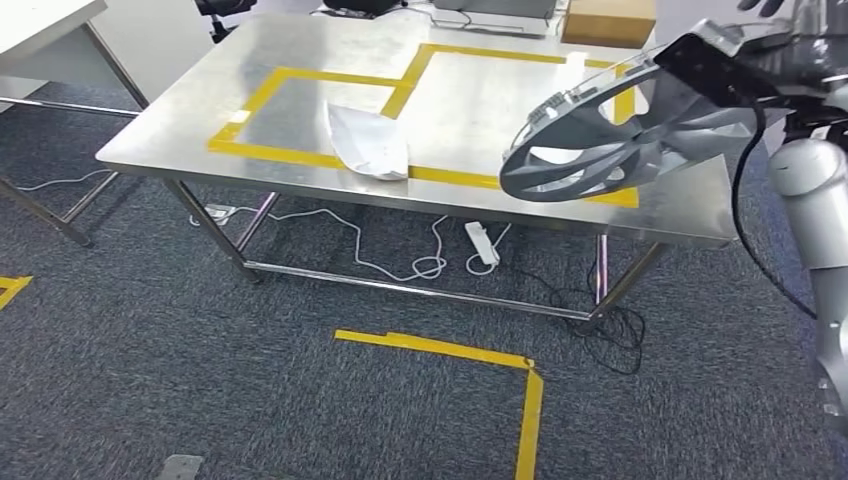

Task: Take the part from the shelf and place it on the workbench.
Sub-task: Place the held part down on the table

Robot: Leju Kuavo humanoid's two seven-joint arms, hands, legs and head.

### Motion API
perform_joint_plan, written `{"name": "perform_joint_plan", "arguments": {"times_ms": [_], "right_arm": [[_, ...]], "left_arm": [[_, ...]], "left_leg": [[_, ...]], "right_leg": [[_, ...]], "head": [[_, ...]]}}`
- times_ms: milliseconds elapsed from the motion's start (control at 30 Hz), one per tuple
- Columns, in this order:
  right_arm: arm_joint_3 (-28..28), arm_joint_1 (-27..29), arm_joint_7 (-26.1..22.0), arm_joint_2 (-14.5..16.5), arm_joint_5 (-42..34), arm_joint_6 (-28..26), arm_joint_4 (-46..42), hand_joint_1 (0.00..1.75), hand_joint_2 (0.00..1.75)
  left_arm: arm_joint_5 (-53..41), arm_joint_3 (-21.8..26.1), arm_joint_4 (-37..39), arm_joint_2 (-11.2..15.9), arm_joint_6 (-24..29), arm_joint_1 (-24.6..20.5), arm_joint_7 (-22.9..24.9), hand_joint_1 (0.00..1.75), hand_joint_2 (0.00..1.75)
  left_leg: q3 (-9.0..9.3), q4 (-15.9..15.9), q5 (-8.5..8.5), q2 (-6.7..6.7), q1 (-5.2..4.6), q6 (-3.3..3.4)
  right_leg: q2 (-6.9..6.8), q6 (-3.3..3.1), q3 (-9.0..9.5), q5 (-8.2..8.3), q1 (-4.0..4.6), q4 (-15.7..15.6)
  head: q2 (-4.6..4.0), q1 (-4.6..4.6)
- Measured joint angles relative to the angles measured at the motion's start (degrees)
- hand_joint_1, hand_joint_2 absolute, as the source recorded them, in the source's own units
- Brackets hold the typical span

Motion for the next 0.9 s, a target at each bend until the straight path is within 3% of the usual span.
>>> {"name": "perform_joint_plan", "arguments": {"times_ms": [67, 133, 233, 300, 333, 433, 500, 567, 633, 667, 733, 800, 833, 900], "right_arm": [[0.01, -0.24, 0.06, -0.2, -0.01, 0.07, 0.13, 1.75, 1.75], [-0.01, -0.43, 0.09, -0.37, -0.01, 0.1, 0.18, 1.75, 1.75], [0.02, -0.65, 0.07, -0.4, 0.0, 0.2, 0.19, 1.75, 1.75], [0.05, -0.6, 0.08, -0.42, -0.01, 0.38, 0.2, 1.75, 1.75], [0.07, -0.57, 0.08, -0.45, -0.01, 0.44, 0.2, 1.75, 1.75], [0.05, -0.62, 0.08, -0.56, -0.01, 0.48, 0.19, 1.75, 1.75], [0.03, -0.66, 0.08, -0.7, -0.01, 0.48, 0.2, 1.75, 1.75], [0.03, -0.63, 0.08, -0.84, -0.02, 0.49, 0.2, 1.75, 1.75], [-0.01, -0.64, 0.08, -1.04, -0.03, 0.5, 0.2, 1.75, 1.75], [-0.02, -0.68, 0.08, -1.2, -0.03, 0.5, 0.2, 1.75, 1.75], [-0.01, -0.65, 0.08, -1.45, -0.04, 0.51, 0.23, 1.75, 1.75], [0.03, -0.32, 0.08, -1.51, -0.08, 0.58, 0.29, 1.75, 1.75], [0.04, -0.18, 0.08, -1.52, -0.13, 0.61, 0.32, 1.75, 1.75], [0.04, -0.14, 0.08, -1.61, -0.25, 0.63, 0.33, 1.75, 1.75]], "left_arm": [[0.0, 0.01, 0.0, 0.07, -0.03, 0.08, -0.02, 0.0, 1.75], [0.0, 0.02, 0.0, 0.09, -0.09, 0.08, -0.11, 0.0, 1.75], [-0.01, 0.02, 0.0, 0.03, -0.19, 0.09, -0.2, 0.0, 1.75], [-0.01, 0.02, 0.0, 0.03, -0.21, 0.16, -0.2, 0.0, 1.75], [-0.01, 0.02, 0.0, 0.03, -0.21, 0.17, -0.2, 0.0, 1.75], [-0.02, 0.02, 0.0, 0.07, -0.21, 0.15, -0.2, 0.0, 1.75], [-0.02, 0.02, 0.0, 0.08, -0.21, 0.1, -0.19, 0.0, 1.75], [-0.02, 0.02, 0.0, 0.09, -0.21, 0.08, -0.19, 0.0, 1.75], [-0.03, 0.02, 0.0, 0.03, -0.21, 0.06, -0.2, 0.0, 1.75], [-0.03, 0.02, 0.0, 0.02, -0.21, 0.04, -0.2, 0.0, 1.75], [-0.02, 0.03, 0.0, 0.03, -0.21, 0.04, -0.2, 0.0, 1.75], [-0.03, 0.04, 0.0, -0.01, -0.21, 0.09, -0.2, 0.0, 1.75], [-0.04, 0.04, 0.0, -0.05, -0.21, 0.09, -0.2, 0.0, 1.75], [-0.1, 0.04, 0.0, -0.11, -0.21, 0.06, -0.2, 0.0, 1.75]], "left_leg": [[-0.25, 0.17, 0.0, 0.03, 0.03, -0.45], [-0.9, 1.91, -1.28, 0.01, 0.12, -1.2], [-5.25, 11.68, -6.04, 0.01, 0.73, -2.31], [-7.31, 16.13, -7.02, 0.01, 1.06, -2.61], [-6.87, 15.25, -5.91, 0.01, 1.16, -2.62], [-1.6, 4.56, -0.74, -0.04, 1.17, -2.09], [0.24, 0.63, -0.16, -0.03, 0.98, -1.64], [0.38, 0.07, -0.29, 0.03, 0.85, -1.05], [0.53, -0.51, 0.1, 0.08, 0.96, -0.23], [0.6, -0.78, 0.28, 0.11, 1.04, 0.13], [0.59, -0.84, 0.34, 0.12, 0.97, 0.51], [0.6, -0.8, 0.3, 0.12, 0.84, 0.59], [0.62, -0.77, 0.29, 0.12, 0.81, 0.6], [0.67, -0.65, 0.17, 0.1, 0.8, 0.45]], "right_leg": [[0.11, -0.43, 0.08, 0.06, -0.04, -0.26], [0.06, -0.91, 0.3, 0.18, -0.36, -0.47], [0.01, -1.43, 0.52, 0.12, -0.54, -0.58], [0.09, -1.46, 0.57, 0.09, -0.57, -0.57], [0.17, -1.44, 0.63, 0.08, -0.59, -0.57], [0.39, -1.12, 0.83, -0.02, -0.56, -0.53], [0.52, -0.51, 0.66, 0.07, -0.41, -0.57], [0.59, 0.27, 0.55, 0.26, -0.44, -0.82], [0.52, 0.74, -0.19, -0.79, -0.57, 0.33], [0.49, 0.83, -1.26, -2.16, -0.58, 2.56], [0.46, 0.91, -4.71, -5.78, -0.58, 10.09], [0.45, 1.04, -7.35, -7.23, -0.58, 15.47], [0.43, 1.06, -7.3, -6.38, -0.58, 15.15], [0.25, 1.0, -4.21, -2.46, -0.61, 8.48]], "head": [[-0.01, 0.02], [-0.01, -0.15], [-0.01, -0.39], [-0.01, -0.39], [-0.01, -0.39], [-0.01, -0.38], [-0.01, -0.35], [-0.01, -0.33], [0.0, -0.24], [0.0, -0.16], [0.01, -0.04], [0.01, -0.05], [0.0, -0.04], [-0.01, -0.03]]}}
